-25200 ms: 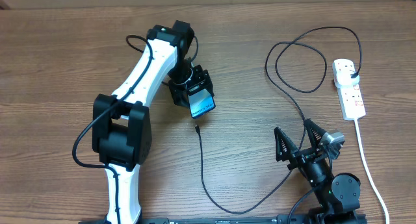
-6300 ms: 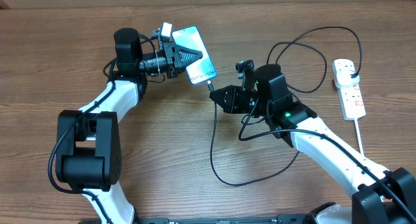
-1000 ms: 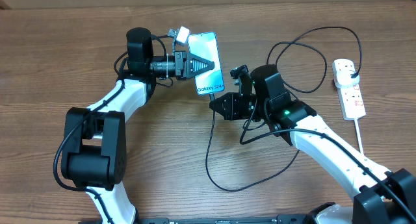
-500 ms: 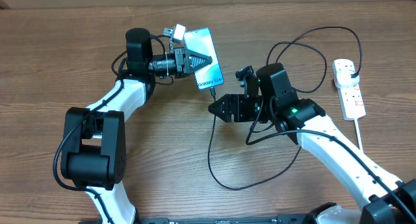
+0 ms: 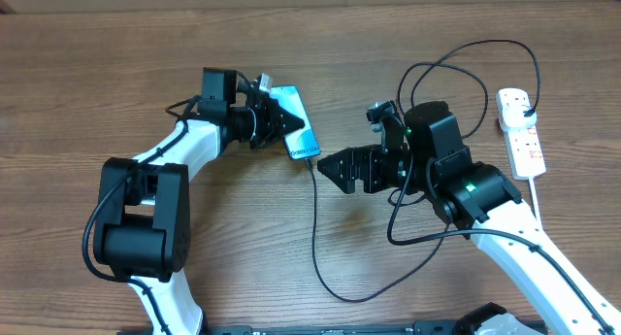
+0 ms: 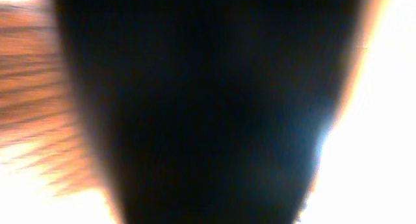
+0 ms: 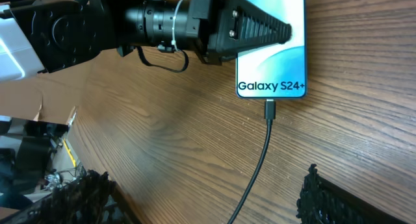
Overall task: Plug charger to phone and switch on socket
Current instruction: 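Lay the phone flat on the table with the left gripper and release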
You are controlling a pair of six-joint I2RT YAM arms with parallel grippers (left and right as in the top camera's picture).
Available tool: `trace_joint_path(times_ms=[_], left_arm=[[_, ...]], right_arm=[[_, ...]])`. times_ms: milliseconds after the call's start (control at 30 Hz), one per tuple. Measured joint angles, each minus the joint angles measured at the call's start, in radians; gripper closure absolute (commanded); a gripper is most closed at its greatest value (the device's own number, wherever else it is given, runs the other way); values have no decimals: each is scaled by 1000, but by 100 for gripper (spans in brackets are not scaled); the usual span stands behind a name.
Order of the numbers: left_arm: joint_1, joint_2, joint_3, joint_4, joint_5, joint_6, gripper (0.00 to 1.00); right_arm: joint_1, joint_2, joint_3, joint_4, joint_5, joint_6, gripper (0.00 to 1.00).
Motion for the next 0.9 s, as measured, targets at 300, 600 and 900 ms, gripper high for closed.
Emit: trace_joint_path(times_ms=[300,600,900], left_arm=[[0,0,0,-161,-235,100,91],[0,0,0,-203,-299,128,72],[0,-1,0,-270,-356,144,53]], right_arm=[[0,-4,0,-7,1,-8,4],[0,-4,0,-18,2,-11,4],[0,-4,0,-27,2,-11,4]])
